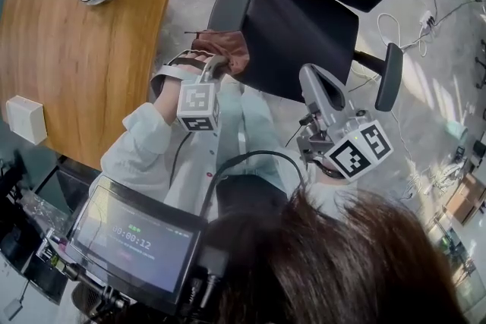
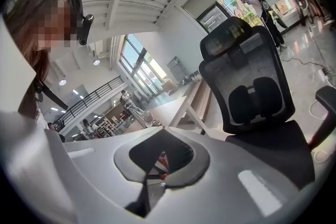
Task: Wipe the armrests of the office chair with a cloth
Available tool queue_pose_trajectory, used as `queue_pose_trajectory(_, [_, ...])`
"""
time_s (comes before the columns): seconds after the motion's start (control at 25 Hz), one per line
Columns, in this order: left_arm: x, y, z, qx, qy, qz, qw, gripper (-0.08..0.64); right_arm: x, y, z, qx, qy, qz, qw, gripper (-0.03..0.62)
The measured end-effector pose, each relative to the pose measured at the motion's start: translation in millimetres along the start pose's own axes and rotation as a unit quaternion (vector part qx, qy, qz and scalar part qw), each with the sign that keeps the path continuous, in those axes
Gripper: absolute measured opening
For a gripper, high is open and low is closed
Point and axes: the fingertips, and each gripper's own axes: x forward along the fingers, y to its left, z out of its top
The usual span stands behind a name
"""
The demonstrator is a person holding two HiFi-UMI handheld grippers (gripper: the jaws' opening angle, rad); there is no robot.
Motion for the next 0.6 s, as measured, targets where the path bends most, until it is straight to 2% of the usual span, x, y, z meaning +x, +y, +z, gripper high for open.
queue_pose_trajectory(0.16, [9, 27, 2, -0.019, -0.004, 0.014, 0.9997, 0.023, 2, -7, 3, 0.004, 0.002, -0.004, 1.000, 0.002])
queue_pose_trajectory(0.4, [32, 93, -14, -0.070, -0.004, 0.032, 0.9971, 0.023, 8, -20, 5, 0.011, 0.004, -0.012, 1.000, 0.002])
queue_pose_trajectory(0.6, [55, 148, -15, -0.069, -0.001, 0.051, 0.9963, 0.023, 14, -32, 7, 0.014, 0.009, -0.021, 1.000, 0.002])
